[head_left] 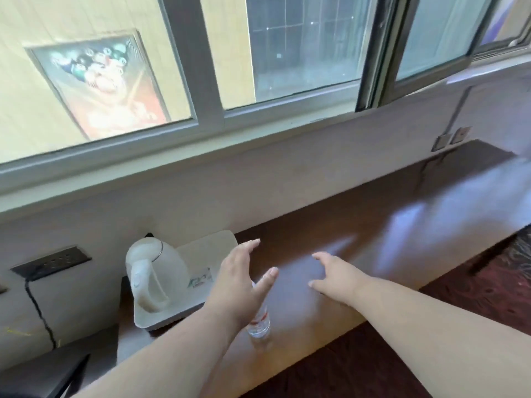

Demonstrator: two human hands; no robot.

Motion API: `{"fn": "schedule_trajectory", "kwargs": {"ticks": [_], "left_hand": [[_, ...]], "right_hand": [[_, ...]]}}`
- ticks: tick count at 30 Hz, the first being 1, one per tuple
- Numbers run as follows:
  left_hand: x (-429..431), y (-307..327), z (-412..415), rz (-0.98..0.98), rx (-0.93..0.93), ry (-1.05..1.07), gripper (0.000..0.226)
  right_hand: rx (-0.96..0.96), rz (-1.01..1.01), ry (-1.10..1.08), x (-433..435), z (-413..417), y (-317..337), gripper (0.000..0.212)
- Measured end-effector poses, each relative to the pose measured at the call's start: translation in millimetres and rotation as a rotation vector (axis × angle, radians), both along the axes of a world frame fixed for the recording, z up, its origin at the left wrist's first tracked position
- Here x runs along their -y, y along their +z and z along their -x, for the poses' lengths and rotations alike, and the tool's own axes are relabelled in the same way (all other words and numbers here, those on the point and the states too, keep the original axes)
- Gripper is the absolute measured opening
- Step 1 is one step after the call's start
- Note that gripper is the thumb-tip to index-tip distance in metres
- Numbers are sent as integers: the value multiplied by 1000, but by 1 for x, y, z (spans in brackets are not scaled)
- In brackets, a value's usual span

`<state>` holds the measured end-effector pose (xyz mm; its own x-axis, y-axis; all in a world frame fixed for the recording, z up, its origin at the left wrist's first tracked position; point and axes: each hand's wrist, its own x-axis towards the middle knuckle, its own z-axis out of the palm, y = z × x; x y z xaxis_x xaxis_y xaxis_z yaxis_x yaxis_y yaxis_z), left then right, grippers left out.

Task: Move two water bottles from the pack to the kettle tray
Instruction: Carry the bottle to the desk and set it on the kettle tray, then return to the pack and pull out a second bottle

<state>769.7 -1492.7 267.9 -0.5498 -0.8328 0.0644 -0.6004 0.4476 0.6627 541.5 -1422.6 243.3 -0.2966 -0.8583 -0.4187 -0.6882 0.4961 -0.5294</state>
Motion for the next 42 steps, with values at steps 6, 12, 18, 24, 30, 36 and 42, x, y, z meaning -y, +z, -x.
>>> {"fn": "schedule_trajectory", "kwargs": {"ticks": [6,12,18,24,30,36,42], "left_hand": [[-2,85,144,340,208,-434,53],[-108,99,287,366,173,-727,57],[-284,85,338,376,85,-1071,48],[-474,77,346,411,99,-1275,51],[-707,69,347,346,138,-1442,53],[-875,46,343,275,177,-1567,53],[-977,27,363,250,267,-1616,62]], "right_hand": [[-117,310,-509,-92,116,78,61],[-246,515,-989,-263,168,105,55],[-347,448,-1381,-465,151,87,57],[-402,432,-1644,-669,104,77,49],[-477,238,-1821,-891,37,62,54],[-474,149,-1986,-1055,-16,54,59],[-396,170,-2053,-1134,-12,31,67]]}}
